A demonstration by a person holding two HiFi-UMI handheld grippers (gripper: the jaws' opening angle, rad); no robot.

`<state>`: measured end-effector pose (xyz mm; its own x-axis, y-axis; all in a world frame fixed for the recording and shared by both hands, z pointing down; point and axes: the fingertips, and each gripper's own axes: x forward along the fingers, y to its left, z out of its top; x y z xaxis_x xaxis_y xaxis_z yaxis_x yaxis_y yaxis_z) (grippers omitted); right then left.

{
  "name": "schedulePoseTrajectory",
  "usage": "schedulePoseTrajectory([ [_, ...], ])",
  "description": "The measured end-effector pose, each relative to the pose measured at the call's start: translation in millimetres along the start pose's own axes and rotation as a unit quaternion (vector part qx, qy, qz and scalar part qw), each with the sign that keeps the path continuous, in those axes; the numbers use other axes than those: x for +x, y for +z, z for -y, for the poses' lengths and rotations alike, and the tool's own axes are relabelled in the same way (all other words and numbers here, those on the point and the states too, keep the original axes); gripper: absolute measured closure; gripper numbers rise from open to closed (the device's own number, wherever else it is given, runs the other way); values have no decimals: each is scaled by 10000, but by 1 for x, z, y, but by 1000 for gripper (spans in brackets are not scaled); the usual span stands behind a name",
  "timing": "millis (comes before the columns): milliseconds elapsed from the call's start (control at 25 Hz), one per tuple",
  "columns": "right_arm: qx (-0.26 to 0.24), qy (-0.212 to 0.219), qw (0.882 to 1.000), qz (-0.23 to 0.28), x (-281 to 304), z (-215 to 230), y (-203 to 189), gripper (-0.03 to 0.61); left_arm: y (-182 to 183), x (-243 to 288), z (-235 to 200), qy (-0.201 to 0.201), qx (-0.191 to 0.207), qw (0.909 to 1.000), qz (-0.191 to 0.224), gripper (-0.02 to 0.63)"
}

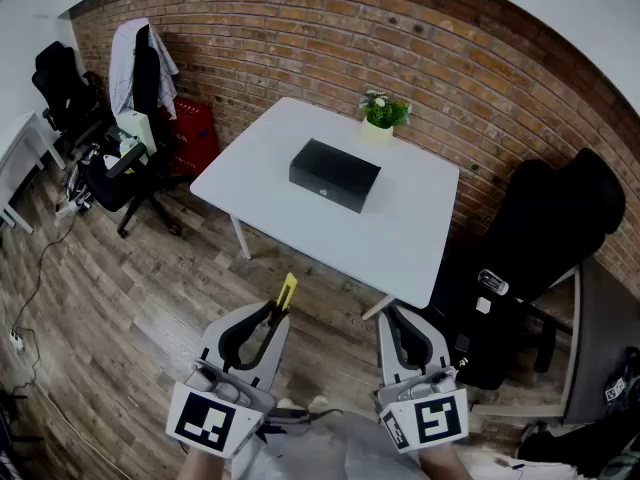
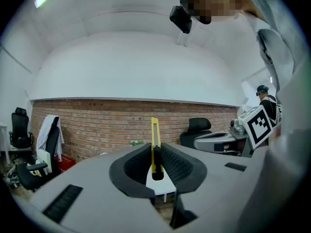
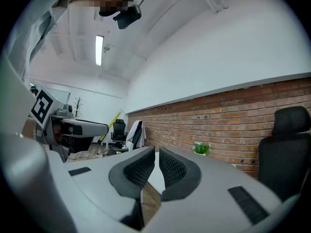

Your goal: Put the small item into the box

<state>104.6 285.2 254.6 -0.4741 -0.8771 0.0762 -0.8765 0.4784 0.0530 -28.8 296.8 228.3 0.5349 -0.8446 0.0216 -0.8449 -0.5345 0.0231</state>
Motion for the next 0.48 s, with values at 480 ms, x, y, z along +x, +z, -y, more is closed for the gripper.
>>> schedulePoseTrajectory([
  [480, -9, -31, 10000, -12, 2, -2, -1, 522, 1, 1, 0, -92, 26, 10000, 6, 537],
])
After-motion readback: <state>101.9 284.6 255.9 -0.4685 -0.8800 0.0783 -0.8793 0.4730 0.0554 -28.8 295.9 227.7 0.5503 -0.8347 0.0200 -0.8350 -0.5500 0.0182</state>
